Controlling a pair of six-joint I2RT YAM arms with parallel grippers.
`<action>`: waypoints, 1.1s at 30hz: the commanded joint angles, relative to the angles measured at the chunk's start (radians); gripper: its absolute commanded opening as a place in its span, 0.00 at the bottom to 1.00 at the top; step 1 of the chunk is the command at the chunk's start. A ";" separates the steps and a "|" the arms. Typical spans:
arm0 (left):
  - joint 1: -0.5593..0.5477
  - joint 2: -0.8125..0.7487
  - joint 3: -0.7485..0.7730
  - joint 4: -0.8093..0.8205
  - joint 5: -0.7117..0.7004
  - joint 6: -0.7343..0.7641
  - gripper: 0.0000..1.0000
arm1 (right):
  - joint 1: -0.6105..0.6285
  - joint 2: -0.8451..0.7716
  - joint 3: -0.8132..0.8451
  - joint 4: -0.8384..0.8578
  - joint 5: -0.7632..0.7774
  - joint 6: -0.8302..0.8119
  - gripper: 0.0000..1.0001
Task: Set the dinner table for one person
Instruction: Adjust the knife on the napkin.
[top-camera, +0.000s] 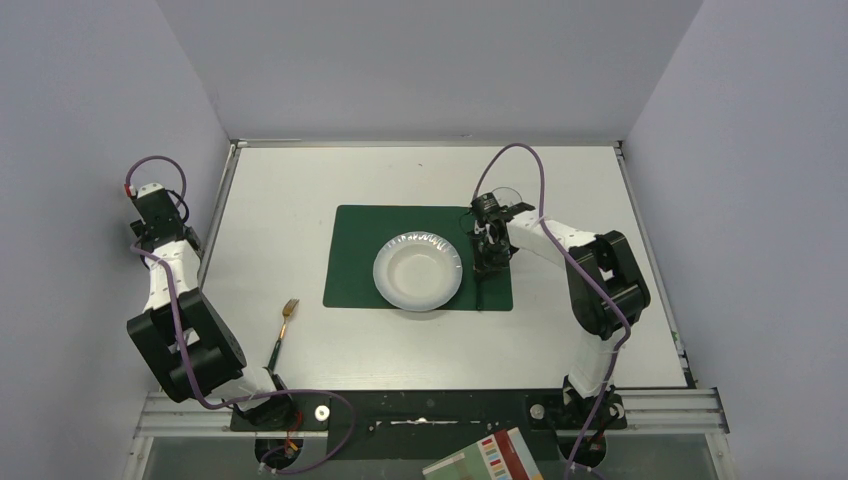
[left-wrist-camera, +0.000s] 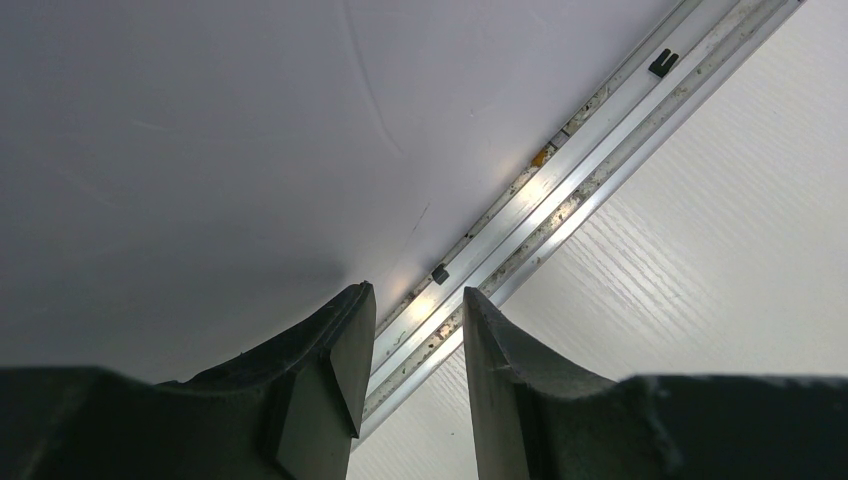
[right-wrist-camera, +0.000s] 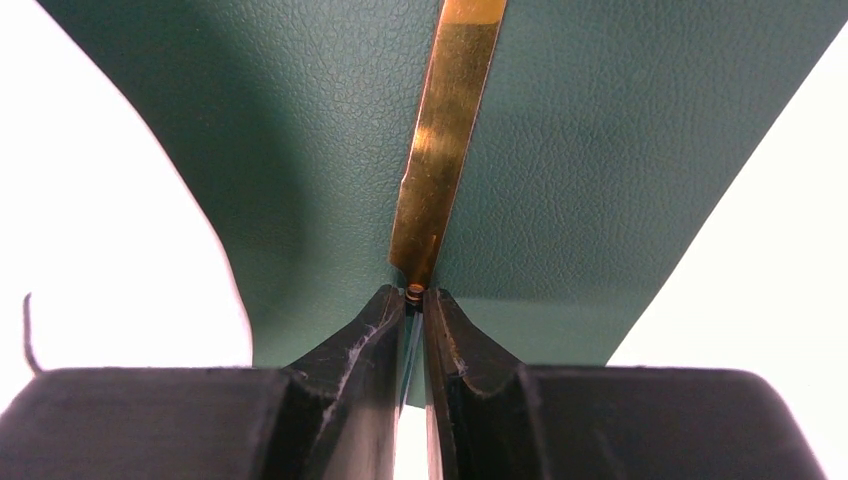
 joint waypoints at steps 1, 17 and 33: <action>0.001 -0.009 0.038 0.028 -0.009 0.007 0.37 | -0.001 -0.035 0.057 -0.011 0.019 -0.014 0.13; -0.001 -0.008 0.037 0.028 -0.006 0.007 0.37 | -0.001 -0.034 0.045 -0.032 0.014 -0.003 0.15; 0.000 -0.005 0.040 0.022 -0.005 0.006 0.37 | -0.012 -0.075 0.126 -0.010 0.103 -0.029 0.06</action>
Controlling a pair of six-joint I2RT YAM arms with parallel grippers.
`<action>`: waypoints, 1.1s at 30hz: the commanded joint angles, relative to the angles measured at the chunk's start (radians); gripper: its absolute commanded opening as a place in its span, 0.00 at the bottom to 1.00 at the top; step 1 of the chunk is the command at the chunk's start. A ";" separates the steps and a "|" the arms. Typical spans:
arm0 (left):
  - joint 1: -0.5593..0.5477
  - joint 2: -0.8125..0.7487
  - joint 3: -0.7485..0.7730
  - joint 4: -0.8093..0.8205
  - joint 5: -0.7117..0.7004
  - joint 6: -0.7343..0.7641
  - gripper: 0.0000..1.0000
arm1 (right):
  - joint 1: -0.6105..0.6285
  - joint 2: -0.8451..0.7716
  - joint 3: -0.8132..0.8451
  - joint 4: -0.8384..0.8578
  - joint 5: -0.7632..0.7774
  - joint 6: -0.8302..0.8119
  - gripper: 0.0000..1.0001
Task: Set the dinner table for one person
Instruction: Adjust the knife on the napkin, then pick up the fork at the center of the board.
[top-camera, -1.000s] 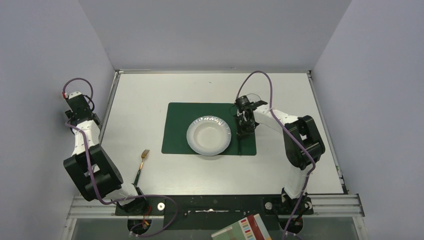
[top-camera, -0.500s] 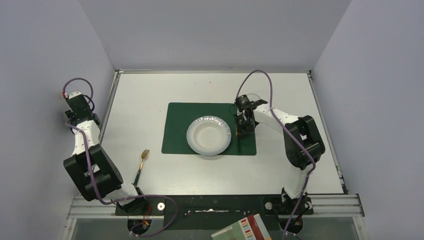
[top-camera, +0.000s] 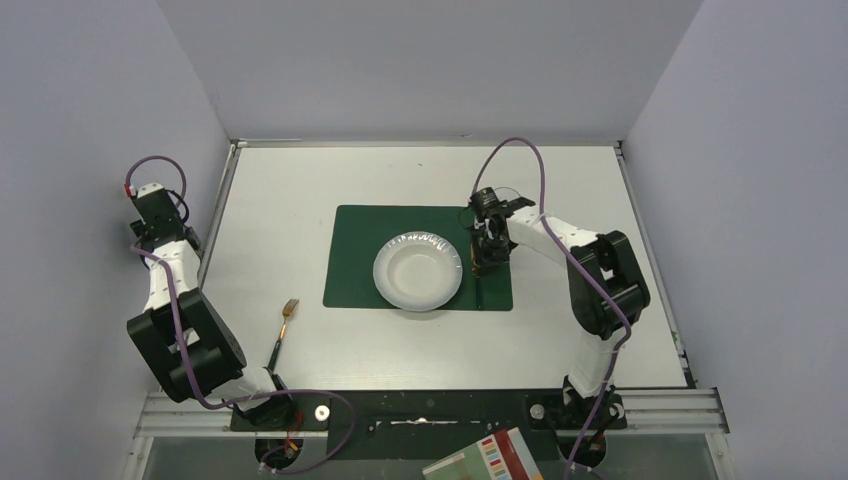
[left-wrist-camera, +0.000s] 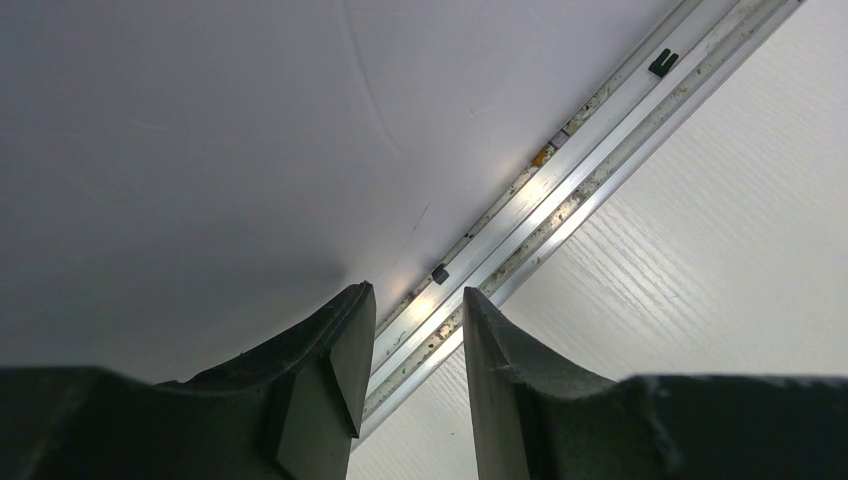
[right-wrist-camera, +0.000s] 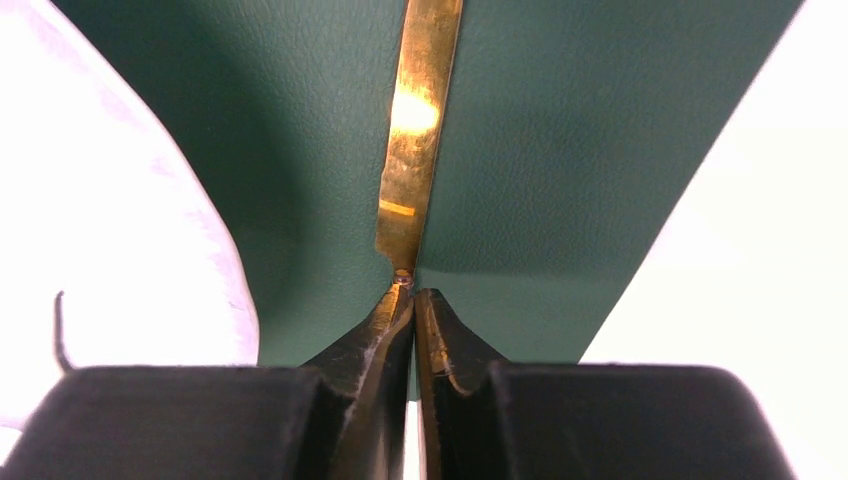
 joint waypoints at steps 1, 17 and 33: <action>0.000 -0.004 0.040 0.023 -0.005 0.005 0.37 | -0.015 -0.103 0.111 0.047 0.104 -0.032 0.03; -0.351 -0.242 -0.157 0.120 0.439 -0.128 0.63 | -0.312 -0.501 0.354 0.322 -0.015 -0.525 0.75; -0.501 -0.320 -0.346 -0.609 0.405 0.517 0.74 | -0.500 -0.574 -0.129 0.508 -0.328 -0.482 0.92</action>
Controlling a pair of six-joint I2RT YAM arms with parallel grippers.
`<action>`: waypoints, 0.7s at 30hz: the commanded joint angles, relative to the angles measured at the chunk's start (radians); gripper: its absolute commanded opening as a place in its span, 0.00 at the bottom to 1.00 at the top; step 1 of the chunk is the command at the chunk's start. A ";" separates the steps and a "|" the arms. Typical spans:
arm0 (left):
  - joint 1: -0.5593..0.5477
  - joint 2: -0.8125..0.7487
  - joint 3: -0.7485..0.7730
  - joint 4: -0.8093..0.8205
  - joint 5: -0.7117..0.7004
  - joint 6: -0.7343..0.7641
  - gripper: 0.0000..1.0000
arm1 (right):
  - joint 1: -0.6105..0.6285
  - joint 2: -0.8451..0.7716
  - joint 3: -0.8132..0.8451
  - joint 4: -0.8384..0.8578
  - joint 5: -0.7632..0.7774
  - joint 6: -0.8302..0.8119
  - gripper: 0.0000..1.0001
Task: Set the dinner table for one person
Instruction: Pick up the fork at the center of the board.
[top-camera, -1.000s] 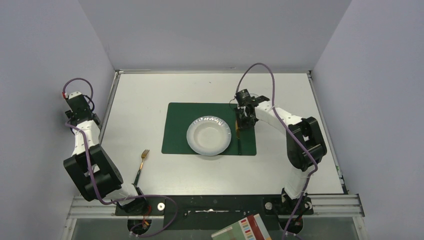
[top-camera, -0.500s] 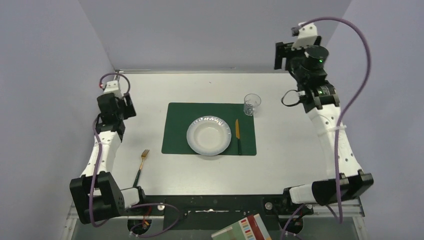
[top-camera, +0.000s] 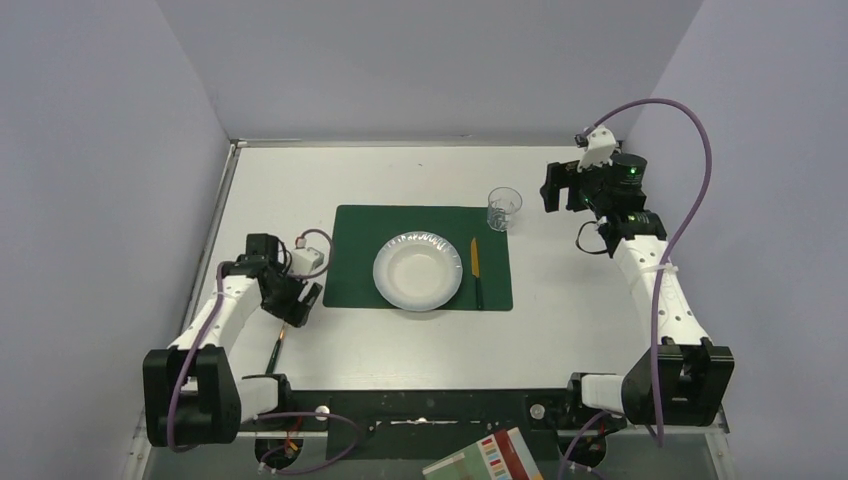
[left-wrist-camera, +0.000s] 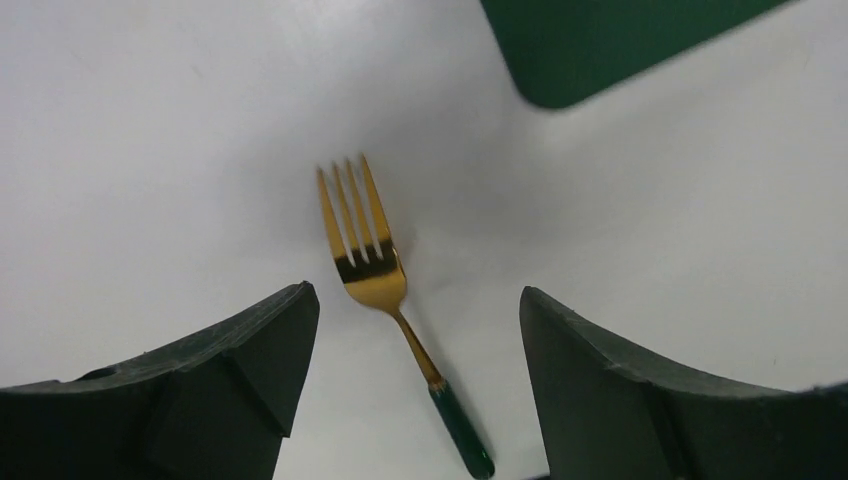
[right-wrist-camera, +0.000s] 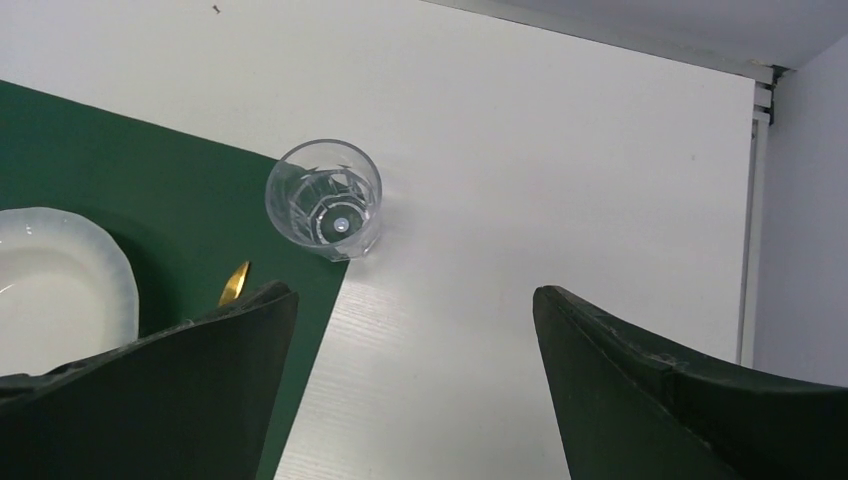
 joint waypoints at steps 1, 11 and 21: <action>0.010 -0.109 -0.034 -0.209 -0.139 0.050 0.75 | -0.003 0.006 0.011 0.080 -0.122 -0.007 0.92; 0.011 -0.177 -0.046 -0.210 -0.176 -0.037 0.69 | 0.003 0.063 0.018 0.059 -0.183 -0.016 0.92; 0.014 0.029 -0.059 -0.068 -0.133 -0.085 0.56 | 0.005 0.055 0.021 0.041 -0.208 -0.019 0.92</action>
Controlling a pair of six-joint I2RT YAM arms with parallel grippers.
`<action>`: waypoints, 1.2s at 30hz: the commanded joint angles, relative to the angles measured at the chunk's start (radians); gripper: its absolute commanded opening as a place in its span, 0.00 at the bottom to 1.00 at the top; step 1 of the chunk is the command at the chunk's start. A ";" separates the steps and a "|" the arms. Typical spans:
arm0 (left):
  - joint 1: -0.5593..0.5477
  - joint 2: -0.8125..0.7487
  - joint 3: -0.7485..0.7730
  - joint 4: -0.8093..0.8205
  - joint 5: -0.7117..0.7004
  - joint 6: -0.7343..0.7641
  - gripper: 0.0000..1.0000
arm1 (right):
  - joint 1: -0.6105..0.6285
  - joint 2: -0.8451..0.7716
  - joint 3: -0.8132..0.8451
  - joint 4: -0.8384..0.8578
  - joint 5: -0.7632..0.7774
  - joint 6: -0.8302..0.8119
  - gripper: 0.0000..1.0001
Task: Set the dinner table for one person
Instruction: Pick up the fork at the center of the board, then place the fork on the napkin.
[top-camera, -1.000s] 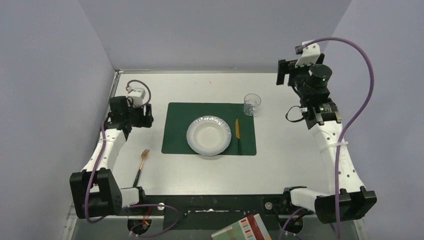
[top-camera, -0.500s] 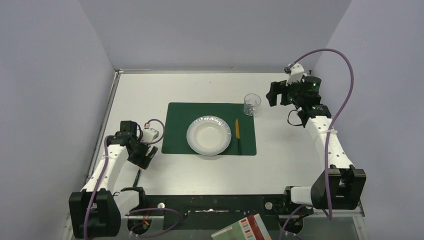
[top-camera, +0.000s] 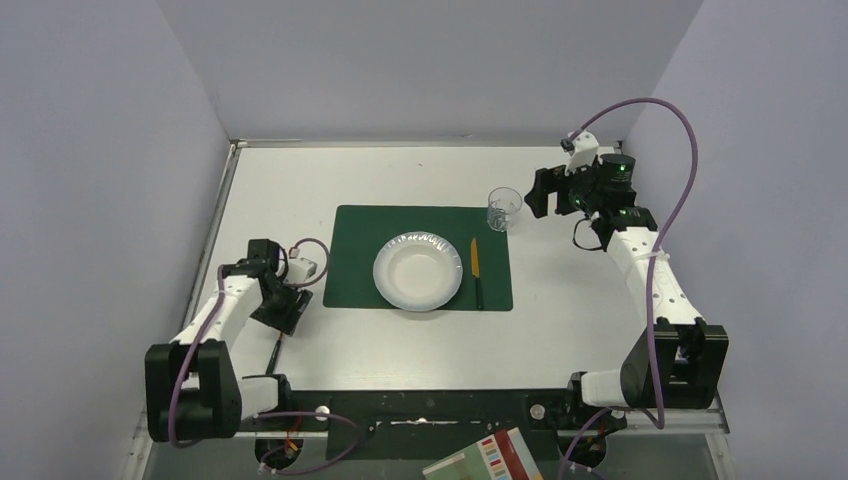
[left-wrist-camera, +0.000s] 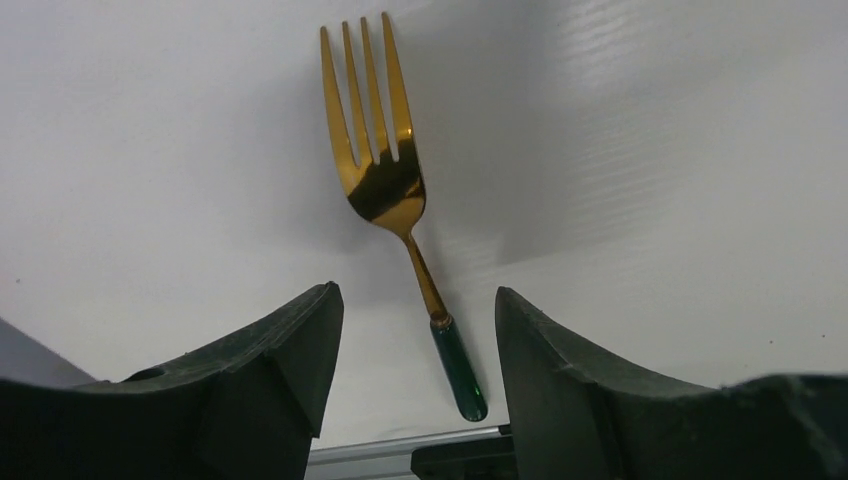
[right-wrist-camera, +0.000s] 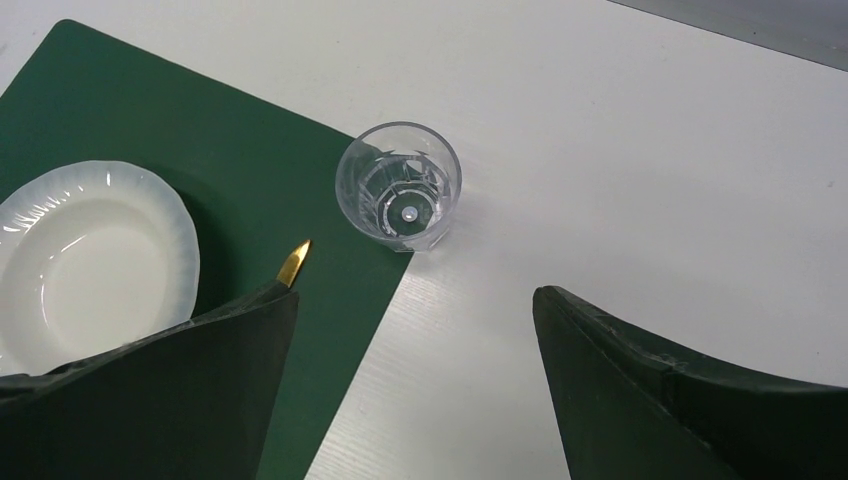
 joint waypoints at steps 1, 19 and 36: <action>0.005 0.126 0.011 0.106 0.057 -0.040 0.52 | 0.004 -0.024 0.018 0.033 -0.030 -0.012 0.92; 0.087 0.138 0.500 -0.074 0.547 -0.084 0.00 | 0.003 -0.007 -0.017 0.046 -0.012 -0.042 0.92; 0.104 0.728 0.515 -0.613 1.646 0.597 0.00 | -0.046 0.013 -0.054 0.064 -0.097 -0.049 0.92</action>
